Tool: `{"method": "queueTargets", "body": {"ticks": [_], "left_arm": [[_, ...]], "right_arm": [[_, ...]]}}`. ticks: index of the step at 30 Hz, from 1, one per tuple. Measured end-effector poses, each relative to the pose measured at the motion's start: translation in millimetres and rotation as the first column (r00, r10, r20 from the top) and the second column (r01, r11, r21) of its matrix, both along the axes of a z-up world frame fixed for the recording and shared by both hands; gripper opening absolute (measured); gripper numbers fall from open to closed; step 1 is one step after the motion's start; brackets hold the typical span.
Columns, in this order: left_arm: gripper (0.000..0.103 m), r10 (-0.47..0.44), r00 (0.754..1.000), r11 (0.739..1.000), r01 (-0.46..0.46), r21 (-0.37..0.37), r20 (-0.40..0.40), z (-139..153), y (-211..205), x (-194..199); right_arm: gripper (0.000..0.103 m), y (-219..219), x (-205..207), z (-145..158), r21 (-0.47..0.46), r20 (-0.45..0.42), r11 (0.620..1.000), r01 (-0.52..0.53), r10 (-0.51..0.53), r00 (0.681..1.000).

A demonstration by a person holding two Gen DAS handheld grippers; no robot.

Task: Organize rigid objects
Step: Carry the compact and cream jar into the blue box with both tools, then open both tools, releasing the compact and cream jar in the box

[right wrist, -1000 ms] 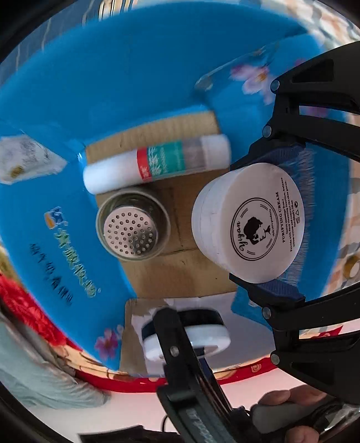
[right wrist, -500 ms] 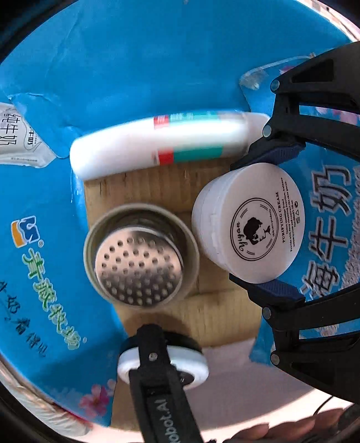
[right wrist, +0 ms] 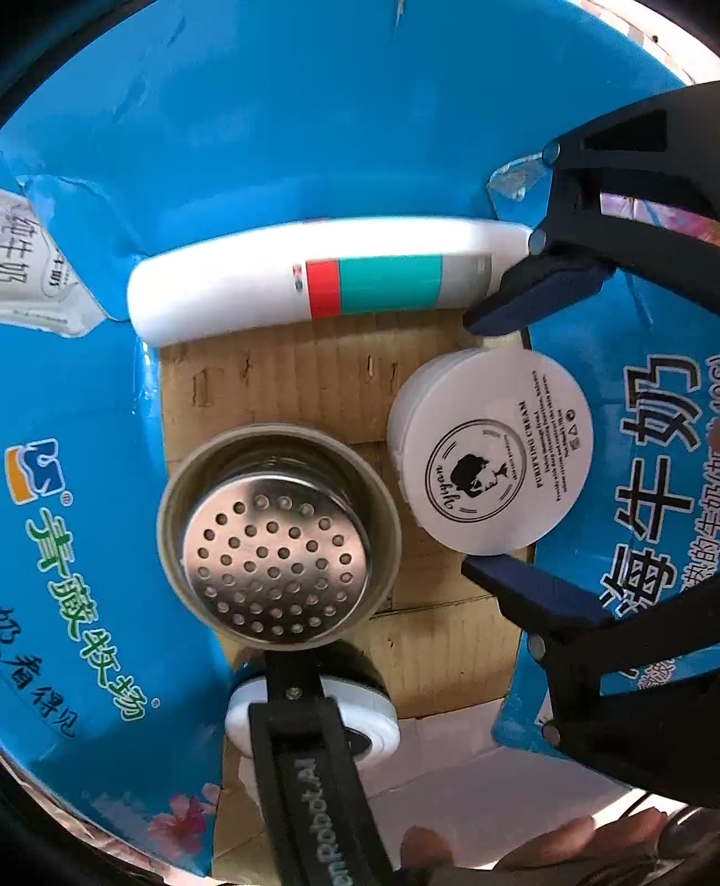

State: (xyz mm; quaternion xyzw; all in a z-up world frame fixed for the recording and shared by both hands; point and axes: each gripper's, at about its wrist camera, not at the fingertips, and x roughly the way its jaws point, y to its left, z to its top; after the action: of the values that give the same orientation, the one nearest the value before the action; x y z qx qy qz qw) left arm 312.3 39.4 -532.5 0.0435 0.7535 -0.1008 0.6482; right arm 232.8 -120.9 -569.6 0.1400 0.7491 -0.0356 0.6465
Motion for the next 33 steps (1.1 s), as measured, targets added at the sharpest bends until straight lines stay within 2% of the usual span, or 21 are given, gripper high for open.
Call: {"method": "queueTargets", "body": {"ticks": [3,5,6,8,12,16,18,22,27,33], "left_arm": [[0.094,-0.002,1.000,1.000,0.002,-0.008,0.019,13,2,-6],[0.102,-0.012,0.999,1.000,0.012,-0.005,0.048,24,4,-12],[0.103,-0.013,0.998,1.000,0.013,0.000,0.061,29,6,-13],[0.103,-0.016,0.994,1.000,0.015,0.011,0.104,42,11,-20],[0.103,0.001,0.983,1.000,-0.001,0.004,0.181,66,25,-39],[0.103,0.003,0.959,1.000,-0.009,0.020,0.283,96,27,-64],[0.103,0.015,0.948,1.000,-0.019,0.008,0.319,111,29,-79],[0.103,0.050,0.931,0.999,-0.042,-0.028,0.362,134,39,-113],[0.103,0.055,0.916,0.998,-0.042,-0.041,0.398,158,41,-142],[0.103,0.042,0.893,0.999,-0.031,-0.030,0.449,189,46,-174]], "right_arm": [[0.089,2,-2,5,0.005,0.001,1.000,-0.005,0.005,1.000],[0.095,5,-7,9,0.006,0.002,1.000,-0.012,0.012,1.000],[0.101,7,-9,11,0.010,0.006,1.000,-0.013,0.013,1.000],[0.103,12,-15,18,-0.004,0.016,1.000,-0.019,0.019,1.000],[0.103,19,-28,37,-0.030,0.099,0.999,-0.017,0.020,0.995],[0.103,28,-39,55,-0.020,0.134,0.999,-0.033,0.035,0.990],[0.103,28,-50,68,-0.045,0.172,0.999,-0.027,0.034,0.984],[0.103,30,-67,90,-0.130,0.230,0.991,-0.029,0.059,0.971],[0.103,20,-91,121,-0.144,0.255,0.989,-0.032,0.069,0.964],[0.103,28,-126,158,-0.167,0.310,0.985,-0.036,0.087,0.947]]}}
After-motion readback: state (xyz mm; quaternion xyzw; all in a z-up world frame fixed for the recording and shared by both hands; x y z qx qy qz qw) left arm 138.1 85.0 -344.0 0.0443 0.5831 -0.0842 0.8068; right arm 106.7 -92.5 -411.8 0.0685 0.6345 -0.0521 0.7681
